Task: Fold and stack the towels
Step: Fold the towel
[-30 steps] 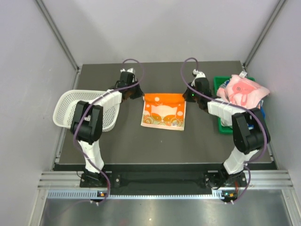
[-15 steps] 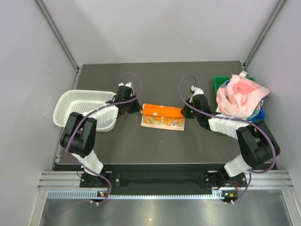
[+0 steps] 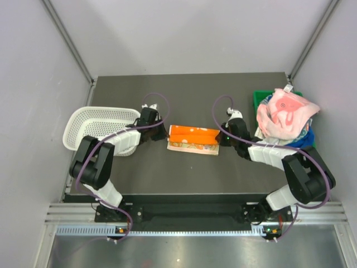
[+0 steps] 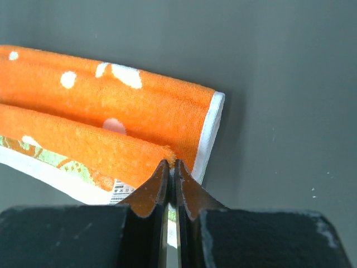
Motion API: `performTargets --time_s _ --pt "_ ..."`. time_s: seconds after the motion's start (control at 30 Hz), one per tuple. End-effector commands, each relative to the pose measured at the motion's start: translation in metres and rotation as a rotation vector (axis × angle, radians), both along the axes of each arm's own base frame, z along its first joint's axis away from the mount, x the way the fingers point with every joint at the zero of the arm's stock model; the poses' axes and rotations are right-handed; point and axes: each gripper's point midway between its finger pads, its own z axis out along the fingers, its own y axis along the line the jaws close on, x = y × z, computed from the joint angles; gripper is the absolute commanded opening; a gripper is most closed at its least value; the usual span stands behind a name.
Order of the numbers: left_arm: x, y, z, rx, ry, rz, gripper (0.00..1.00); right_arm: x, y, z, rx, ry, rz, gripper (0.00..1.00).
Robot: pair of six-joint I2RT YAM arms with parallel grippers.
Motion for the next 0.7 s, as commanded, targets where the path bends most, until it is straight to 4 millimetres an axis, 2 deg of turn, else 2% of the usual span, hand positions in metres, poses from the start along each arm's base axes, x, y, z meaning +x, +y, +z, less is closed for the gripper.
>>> performTargets --time_s 0.0,0.13,0.3,0.33,0.4,0.47,0.57,0.67 --pt "0.006 0.001 0.021 -0.020 -0.081 0.006 0.00 0.006 -0.001 0.016 0.016 -0.064 -0.025 0.02" --pt "0.003 0.001 0.018 -0.019 -0.072 0.002 0.00 0.001 -0.001 0.011 0.018 -0.055 -0.024 0.02" --pt "-0.003 0.001 0.008 -0.013 -0.044 -0.001 0.01 -0.008 -0.001 -0.001 0.031 -0.028 -0.017 0.09" --pt "-0.003 0.001 0.010 -0.017 -0.045 0.000 0.03 -0.009 0.000 0.000 0.039 -0.029 -0.017 0.11" --pt "-0.007 0.002 0.007 -0.018 -0.034 -0.001 0.14 -0.013 0.002 0.001 0.047 -0.032 -0.005 0.17" --pt "-0.008 0.002 0.010 -0.020 -0.033 -0.003 0.20 -0.015 0.002 0.006 0.056 -0.039 -0.003 0.24" --pt "-0.010 0.004 0.017 -0.010 -0.034 -0.006 0.26 -0.019 0.002 0.017 0.066 -0.051 0.005 0.30" --pt "-0.012 0.005 0.030 -0.005 -0.044 -0.010 0.27 -0.022 0.000 0.032 0.074 -0.073 0.002 0.33"
